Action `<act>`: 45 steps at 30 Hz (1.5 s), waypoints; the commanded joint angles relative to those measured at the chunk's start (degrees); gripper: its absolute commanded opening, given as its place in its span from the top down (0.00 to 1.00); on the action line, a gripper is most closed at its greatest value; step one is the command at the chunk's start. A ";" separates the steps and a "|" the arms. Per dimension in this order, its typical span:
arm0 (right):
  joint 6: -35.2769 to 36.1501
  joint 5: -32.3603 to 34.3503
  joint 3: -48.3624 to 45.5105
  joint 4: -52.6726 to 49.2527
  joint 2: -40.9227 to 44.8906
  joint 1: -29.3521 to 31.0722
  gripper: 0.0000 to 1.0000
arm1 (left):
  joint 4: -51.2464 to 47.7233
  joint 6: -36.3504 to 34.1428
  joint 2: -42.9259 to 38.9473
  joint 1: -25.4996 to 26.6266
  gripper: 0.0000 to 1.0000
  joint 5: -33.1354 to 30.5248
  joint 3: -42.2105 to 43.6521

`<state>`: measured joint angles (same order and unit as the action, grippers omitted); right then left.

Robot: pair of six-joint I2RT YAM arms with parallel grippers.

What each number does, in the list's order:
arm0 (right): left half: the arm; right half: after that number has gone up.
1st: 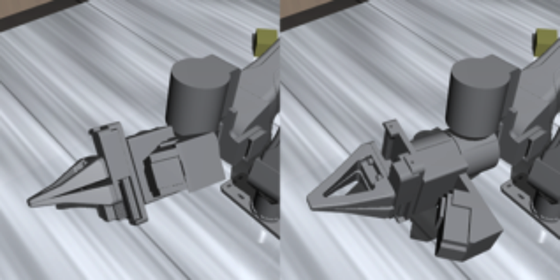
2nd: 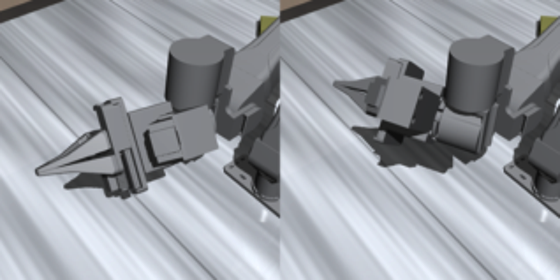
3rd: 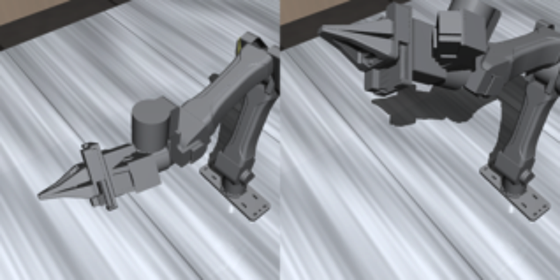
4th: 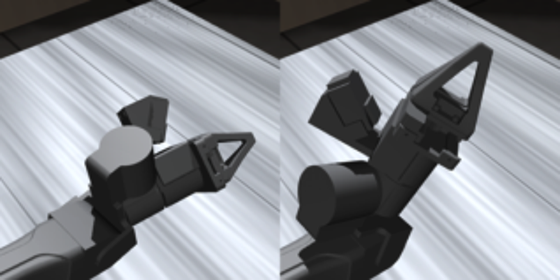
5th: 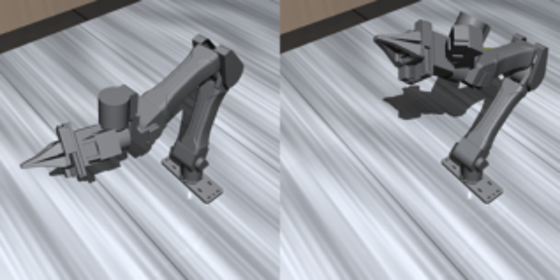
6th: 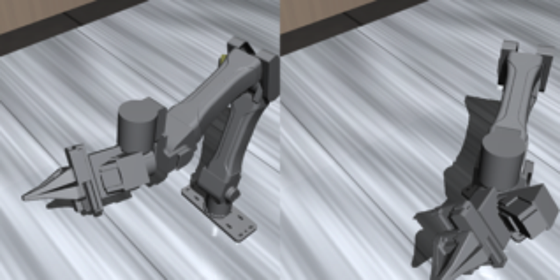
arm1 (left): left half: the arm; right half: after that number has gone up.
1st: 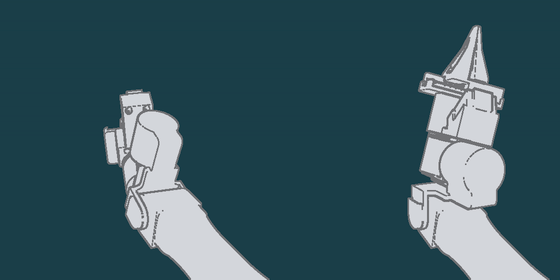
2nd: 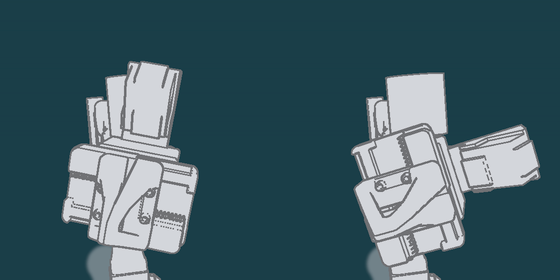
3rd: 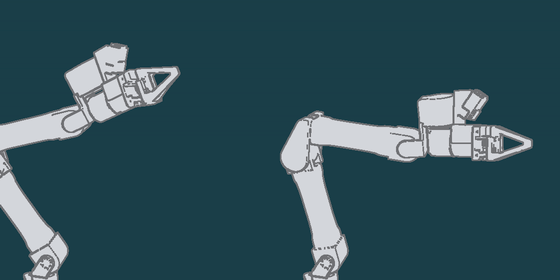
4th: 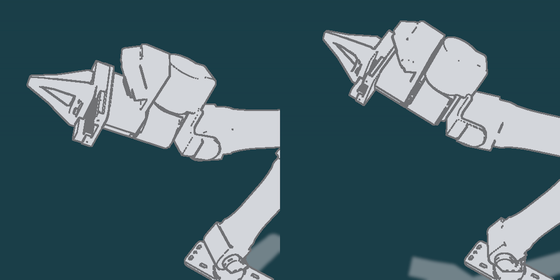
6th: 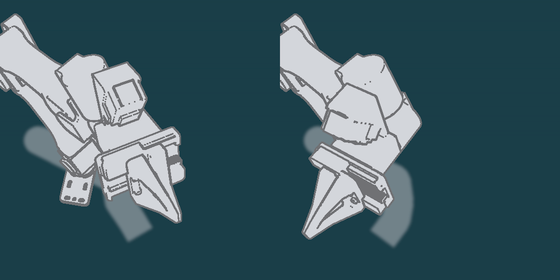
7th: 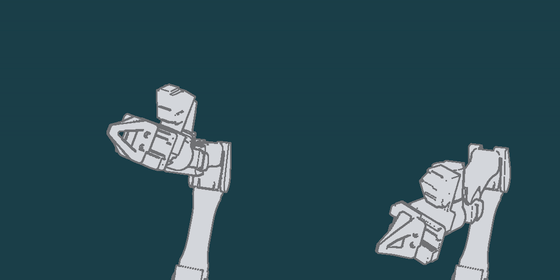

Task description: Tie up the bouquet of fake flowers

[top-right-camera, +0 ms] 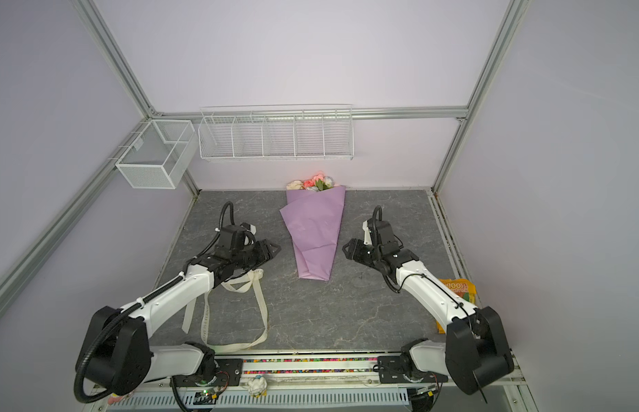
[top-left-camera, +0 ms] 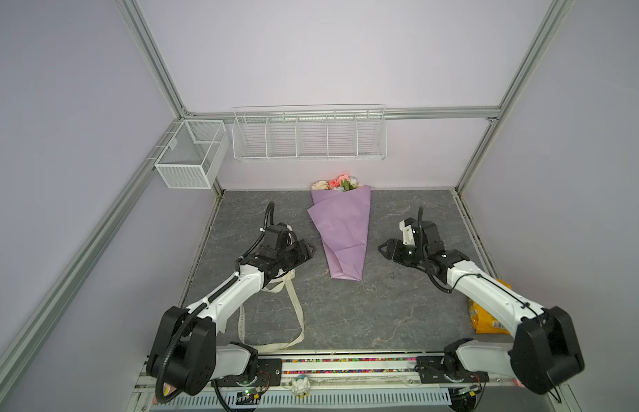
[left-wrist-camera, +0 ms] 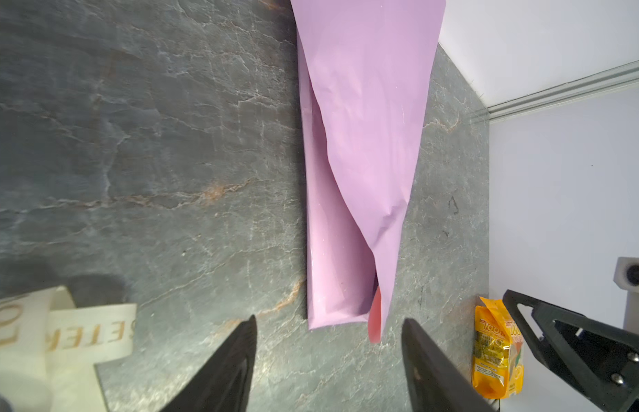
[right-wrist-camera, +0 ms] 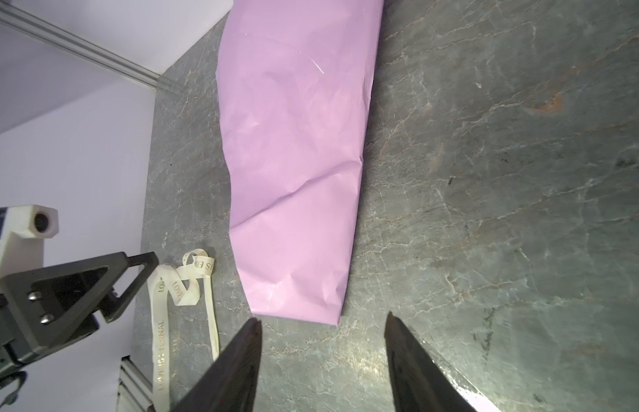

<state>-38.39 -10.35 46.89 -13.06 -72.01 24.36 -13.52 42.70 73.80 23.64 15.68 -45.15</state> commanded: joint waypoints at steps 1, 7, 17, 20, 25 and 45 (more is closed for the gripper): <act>-0.59 6.65 -3.14 1.77 3.98 5.02 0.44 | -8.42 -1.87 -3.63 -0.26 0.36 -4.04 1.37; 2.32 7.26 -4.88 0.41 5.02 13.54 0.49 | -18.97 1.90 -12.64 -0.26 0.36 -9.83 7.08; 1.45 6.84 -2.55 -1.16 -2.45 21.25 0.47 | -18.69 6.22 -22.42 -0.40 0.36 -11.40 18.88; 3.11 6.61 1.18 -2.65 -6.56 22.01 0.47 | -20.12 3.50 -18.98 -0.37 0.37 -10.91 17.00; 4.46 6.89 6.38 -4.25 -10.98 23.21 0.47 | -24.28 -1.50 -12.14 0.58 0.43 -6.02 13.39; 1.86 12.07 4.90 -5.61 -11.36 23.63 0.46 | -30.65 2.03 4.45 20.14 0.52 -12.35 6.66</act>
<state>-35.42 -0.62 52.97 -17.43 -84.86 47.72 -41.69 44.42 75.37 42.17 5.50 -36.60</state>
